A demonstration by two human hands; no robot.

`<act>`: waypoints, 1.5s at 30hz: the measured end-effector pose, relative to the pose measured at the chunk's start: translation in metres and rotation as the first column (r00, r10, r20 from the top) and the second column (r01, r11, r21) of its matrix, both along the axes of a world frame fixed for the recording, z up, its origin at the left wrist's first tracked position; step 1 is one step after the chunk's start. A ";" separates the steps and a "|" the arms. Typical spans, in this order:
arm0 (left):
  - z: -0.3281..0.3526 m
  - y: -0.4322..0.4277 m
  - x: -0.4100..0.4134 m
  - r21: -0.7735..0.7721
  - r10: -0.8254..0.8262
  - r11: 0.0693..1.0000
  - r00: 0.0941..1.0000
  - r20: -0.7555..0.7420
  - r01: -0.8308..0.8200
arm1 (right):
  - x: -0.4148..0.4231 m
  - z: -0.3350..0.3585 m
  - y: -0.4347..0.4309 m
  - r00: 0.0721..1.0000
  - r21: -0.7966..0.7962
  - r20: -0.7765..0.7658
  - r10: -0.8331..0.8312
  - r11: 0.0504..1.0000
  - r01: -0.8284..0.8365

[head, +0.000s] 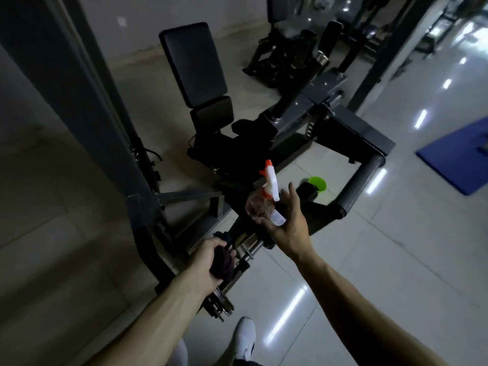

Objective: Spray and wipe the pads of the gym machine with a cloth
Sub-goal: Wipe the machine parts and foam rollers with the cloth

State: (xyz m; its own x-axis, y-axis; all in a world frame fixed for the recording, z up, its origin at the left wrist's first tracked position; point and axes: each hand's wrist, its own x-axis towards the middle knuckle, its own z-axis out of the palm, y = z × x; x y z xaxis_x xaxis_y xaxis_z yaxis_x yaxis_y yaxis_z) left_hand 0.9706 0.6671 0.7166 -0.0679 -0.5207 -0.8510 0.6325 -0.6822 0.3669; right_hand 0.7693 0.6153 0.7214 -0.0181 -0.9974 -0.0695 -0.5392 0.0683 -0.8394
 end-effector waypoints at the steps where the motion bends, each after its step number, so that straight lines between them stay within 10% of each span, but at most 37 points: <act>1: -0.003 0.000 0.001 0.002 -0.042 0.999 0.999 -0.012 0.042 | 0.001 0.001 0.007 1.000 0.008 0.010 -0.018 1.000 0.018; 7: -0.022 0.003 -0.006 -0.018 -0.328 0.944 0.943 0.062 0.329 | 0.029 -0.014 0.072 0.956 -0.112 0.025 -0.294 0.949 0.295; 12: -0.019 0.018 -0.036 -0.168 -0.508 0.856 0.856 -0.099 0.488 | 0.057 -0.037 0.141 0.966 0.003 0.241 -0.092 0.996 0.095; 15: -0.022 0.025 -0.050 -0.198 -0.678 0.722 0.735 -0.015 0.663 | 0.048 -0.064 0.154 0.857 0.107 0.349 -0.378 0.925 0.364; 18: -0.043 0.022 -0.041 -0.098 -0.782 0.355 0.353 0.514 0.930 | 0.020 -0.096 0.146 0.597 0.369 0.461 -0.656 0.754 0.544; 20: -0.064 0.012 -0.024 0.159 -0.546 0.182 -0.035 0.837 0.970 | 0.007 -0.112 0.137 0.560 0.492 0.420 -0.714 0.698 0.521; 23: -0.082 -0.002 -0.009 0.500 -0.334 0.083 -0.448 0.829 0.862 | 0.002 -0.128 0.117 0.649 0.508 0.391 -0.653 0.741 0.439; 25: -0.094 -0.007 -0.017 0.609 -0.347 0.018 -0.566 0.748 0.793 | 0.004 -0.139 0.102 0.769 0.401 0.391 -0.505 0.846 0.352; 28: -0.116 -0.006 -0.030 0.655 -0.309 0.062 -0.610 0.730 0.753 | 0.011 -0.168 0.091 0.969 0.127 0.212 -0.128 0.987 0.102; 32: -0.132 -0.002 -0.031 0.663 -0.220 0.144 -0.629 0.745 0.735 | 0.016 -0.206 0.079 0.963 -0.108 -0.030 0.269 0.956 -0.271; 38: -0.133 -0.001 -0.031 0.673 -0.185 0.116 -0.650 0.737 0.731 | 0.023 -0.210 0.032 0.881 0.083 -0.226 0.415 0.910 -0.407; 41: -0.134 -0.003 -0.030 0.645 -0.210 0.154 -0.613 0.761 0.748 | 0.029 -0.191 0.014 0.971 0.484 0.209 0.120 0.850 -0.209; 45: -0.133 -0.002 -0.030 0.629 -0.215 0.174 -0.594 0.775 0.758 | 0.029 -0.187 0.031 0.656 0.765 0.522 -0.546 0.639 -0.077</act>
State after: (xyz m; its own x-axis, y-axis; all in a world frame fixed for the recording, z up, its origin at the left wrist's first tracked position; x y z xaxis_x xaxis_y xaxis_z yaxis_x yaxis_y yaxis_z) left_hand 0.9406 0.6653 0.5837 -0.1243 -0.8940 -0.4305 -0.9917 0.0978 0.0832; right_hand 0.7980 0.6461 0.5340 0.1172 -0.5901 -0.7988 0.2717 0.7927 -0.5457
